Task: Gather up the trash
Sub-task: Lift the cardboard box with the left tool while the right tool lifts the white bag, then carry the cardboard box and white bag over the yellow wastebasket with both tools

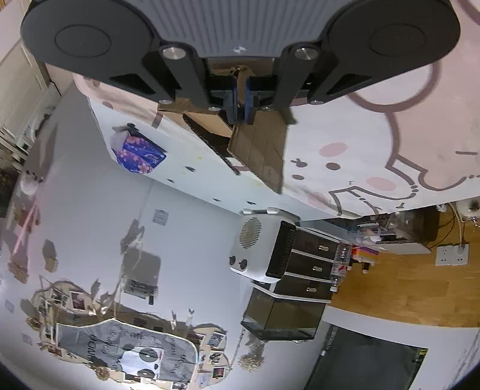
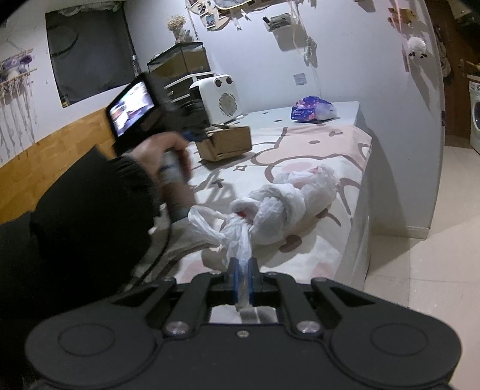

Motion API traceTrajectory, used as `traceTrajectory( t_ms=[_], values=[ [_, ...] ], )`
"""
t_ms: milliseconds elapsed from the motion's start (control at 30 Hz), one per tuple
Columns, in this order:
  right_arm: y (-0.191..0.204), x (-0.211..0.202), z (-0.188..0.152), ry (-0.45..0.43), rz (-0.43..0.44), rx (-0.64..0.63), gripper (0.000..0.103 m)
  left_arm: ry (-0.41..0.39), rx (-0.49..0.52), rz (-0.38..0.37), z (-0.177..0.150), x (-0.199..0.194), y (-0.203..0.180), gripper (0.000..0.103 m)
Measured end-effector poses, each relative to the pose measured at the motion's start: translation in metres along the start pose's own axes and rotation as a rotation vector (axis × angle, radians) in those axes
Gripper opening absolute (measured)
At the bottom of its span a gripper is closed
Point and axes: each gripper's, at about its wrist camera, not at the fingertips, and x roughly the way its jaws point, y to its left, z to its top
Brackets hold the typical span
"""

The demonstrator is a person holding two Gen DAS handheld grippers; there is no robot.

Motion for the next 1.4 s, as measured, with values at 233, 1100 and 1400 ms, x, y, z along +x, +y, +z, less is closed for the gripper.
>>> traceTrajectory(
  t_ms=[233,1100,1400],
  values=[
    [0.006,-0.017,-0.004,-0.026,0.023,0.035,0.004,0.073,0.027,-0.167,0.002,-0.055,0.045,0.003],
    [0.009,-0.051,-0.018,-0.118,-0.109,0.274,0.041,0.128,0.044,-0.259,-0.055,-0.195,0.142,0.005],
    [0.018,-0.016,-0.005,-0.121,-0.179,0.385,0.078,0.131,0.028,-0.243,-0.062,-0.187,0.142,0.021]
  ],
)
